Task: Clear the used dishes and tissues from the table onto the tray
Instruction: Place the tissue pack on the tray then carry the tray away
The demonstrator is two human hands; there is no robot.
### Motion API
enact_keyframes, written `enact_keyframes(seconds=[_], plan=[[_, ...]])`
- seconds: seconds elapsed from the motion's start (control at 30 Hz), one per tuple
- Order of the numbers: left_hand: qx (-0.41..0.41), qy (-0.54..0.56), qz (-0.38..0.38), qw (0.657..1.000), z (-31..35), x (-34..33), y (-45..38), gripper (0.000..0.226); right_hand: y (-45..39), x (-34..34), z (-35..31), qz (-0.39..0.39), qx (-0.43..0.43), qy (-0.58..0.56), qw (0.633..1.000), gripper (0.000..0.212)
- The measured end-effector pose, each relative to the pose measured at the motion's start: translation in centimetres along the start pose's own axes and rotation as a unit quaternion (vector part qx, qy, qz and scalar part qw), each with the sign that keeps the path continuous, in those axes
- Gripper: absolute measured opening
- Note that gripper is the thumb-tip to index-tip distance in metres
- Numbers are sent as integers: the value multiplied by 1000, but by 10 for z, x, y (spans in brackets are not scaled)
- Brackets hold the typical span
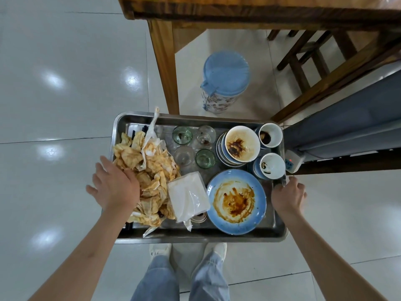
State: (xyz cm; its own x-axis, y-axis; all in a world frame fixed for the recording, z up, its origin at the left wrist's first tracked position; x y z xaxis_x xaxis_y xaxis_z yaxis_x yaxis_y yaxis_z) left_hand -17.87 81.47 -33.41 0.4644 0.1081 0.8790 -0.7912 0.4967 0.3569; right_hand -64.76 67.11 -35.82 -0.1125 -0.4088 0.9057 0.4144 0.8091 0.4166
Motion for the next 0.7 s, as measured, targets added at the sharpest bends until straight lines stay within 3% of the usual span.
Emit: enact_keyframes(seconds=[0.17,0.37,0.7], plan=[[53,23,-50,997,-10,-18,-6,56,-4,-14,-1,-64,-11,-102,993,35],[44,51,-55,996,-10,-20,-9,57,-11,-10,2,-50,-53,-169,983,32],[61,78,-62,993,-11,-15,-10,68,-17,-9,4,-58,-77,-137,986,29]])
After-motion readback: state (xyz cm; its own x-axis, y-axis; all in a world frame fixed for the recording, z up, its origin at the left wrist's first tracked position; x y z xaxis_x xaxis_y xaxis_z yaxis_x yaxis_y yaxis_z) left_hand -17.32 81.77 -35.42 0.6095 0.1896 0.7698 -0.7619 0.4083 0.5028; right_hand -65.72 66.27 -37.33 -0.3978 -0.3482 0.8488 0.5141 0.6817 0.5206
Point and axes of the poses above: each hand's wrist, its own y-axis away from the middle knuckle, its own x-axis out of the back of the hand, z = x × y, the point moved 10 cm from there along -y, towards the middle knuckle, and after that the axes turned 13 degrees about y, right-handed, at the moved point
